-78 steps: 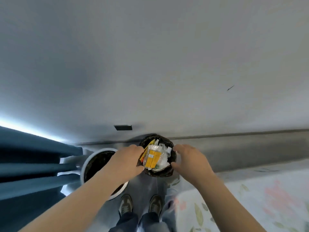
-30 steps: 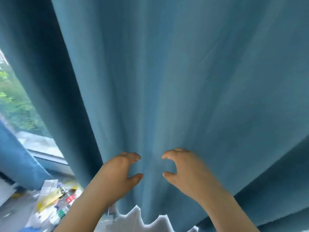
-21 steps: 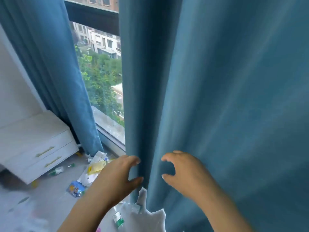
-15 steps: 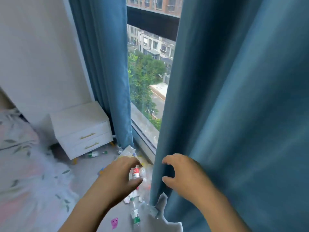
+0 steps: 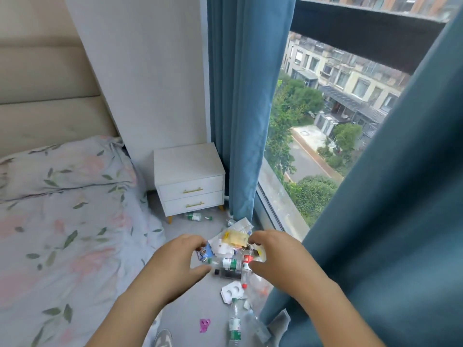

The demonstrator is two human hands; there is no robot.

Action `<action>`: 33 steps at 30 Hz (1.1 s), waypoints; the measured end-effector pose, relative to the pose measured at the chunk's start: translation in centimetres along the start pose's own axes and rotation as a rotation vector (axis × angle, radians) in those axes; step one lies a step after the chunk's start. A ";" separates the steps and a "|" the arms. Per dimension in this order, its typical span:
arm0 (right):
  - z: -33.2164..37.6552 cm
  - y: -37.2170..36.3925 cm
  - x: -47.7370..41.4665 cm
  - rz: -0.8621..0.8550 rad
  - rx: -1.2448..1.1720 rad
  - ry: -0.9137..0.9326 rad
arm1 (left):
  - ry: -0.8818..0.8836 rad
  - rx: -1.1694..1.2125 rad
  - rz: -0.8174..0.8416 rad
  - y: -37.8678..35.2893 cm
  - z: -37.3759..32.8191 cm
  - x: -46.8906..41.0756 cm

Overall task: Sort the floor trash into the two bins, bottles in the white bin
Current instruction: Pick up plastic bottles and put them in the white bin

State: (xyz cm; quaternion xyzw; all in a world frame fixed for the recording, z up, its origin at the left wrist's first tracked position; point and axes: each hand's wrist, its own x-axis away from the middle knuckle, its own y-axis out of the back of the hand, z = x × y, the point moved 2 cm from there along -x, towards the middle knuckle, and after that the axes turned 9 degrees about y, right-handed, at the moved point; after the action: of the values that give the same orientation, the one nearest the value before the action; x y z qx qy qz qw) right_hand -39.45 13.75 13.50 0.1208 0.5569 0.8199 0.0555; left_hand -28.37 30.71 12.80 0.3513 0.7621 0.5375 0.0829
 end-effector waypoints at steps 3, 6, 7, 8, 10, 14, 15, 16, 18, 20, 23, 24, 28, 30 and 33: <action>0.2 -0.3 -3.4 0.003 0.016 -0.003 | 0.016 0.014 0.020 0.9 1.6 -2.9; 0.8 -0.6 -7.2 0.001 0.017 -0.031 | 0.007 0.012 0.041 2.3 3.8 -6.2; 1.1 -0.8 -8.5 0.000 0.017 -0.043 | -0.001 0.004 0.048 2.9 4.7 -7.4; 1.5 -0.9 -9.9 -0.002 0.015 -0.059 | -0.007 -0.005 0.056 3.5 5.6 -8.6; 2.5 -1.2 -12.8 -0.002 0.008 -0.085 | -0.010 -0.007 0.067 5.0 7.7 -11.1; 5.1 -2.0 -18.0 -0.004 -0.029 -0.141 | -0.046 -0.048 0.091 8.0 11.5 -15.7; 5.6 -2.2 -19.2 -0.002 -0.034 -0.155 | -0.058 -0.062 0.096 8.6 12.4 -16.8; 6.1 -2.4 -20.3 0.003 -0.038 -0.171 | -0.065 -0.066 0.102 9.1 13.2 -17.8; 6.8 -2.7 -22.2 0.017 -0.046 -0.195 | -0.068 -0.049 0.118 9.7 14.5 -19.6; 7.2 -2.9 -23.9 0.030 -0.052 -0.212 | -0.071 -0.033 0.129 10.0 15.5 -21.2; 7.2 -2.9 -26.5 0.052 -0.038 -0.219 | -0.070 -0.019 0.152 10.3 16.4 -23.4; 7.0 -2.9 -27.3 0.055 -0.033 -0.217 | -0.070 -0.015 0.158 10.4 16.6 -24.2; 6.0 -3.0 -30.8 0.067 -0.034 -0.212 | -0.066 -0.019 0.187 10.5 17.3 -27.0; 5.1 -3.2 -32.6 0.071 -0.053 -0.220 | -0.053 -0.034 0.208 10.5 17.5 -28.6; 3.1 -3.6 -35.5 0.088 -0.079 -0.225 | -0.031 -0.055 0.228 10.2 17.6 -31.6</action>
State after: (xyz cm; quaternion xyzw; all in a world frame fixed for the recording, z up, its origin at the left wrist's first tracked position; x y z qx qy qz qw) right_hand -4.53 9.84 6.41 0.2344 0.5086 0.8240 0.0863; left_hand 8.40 26.18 6.59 0.4416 0.7009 0.5584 0.0425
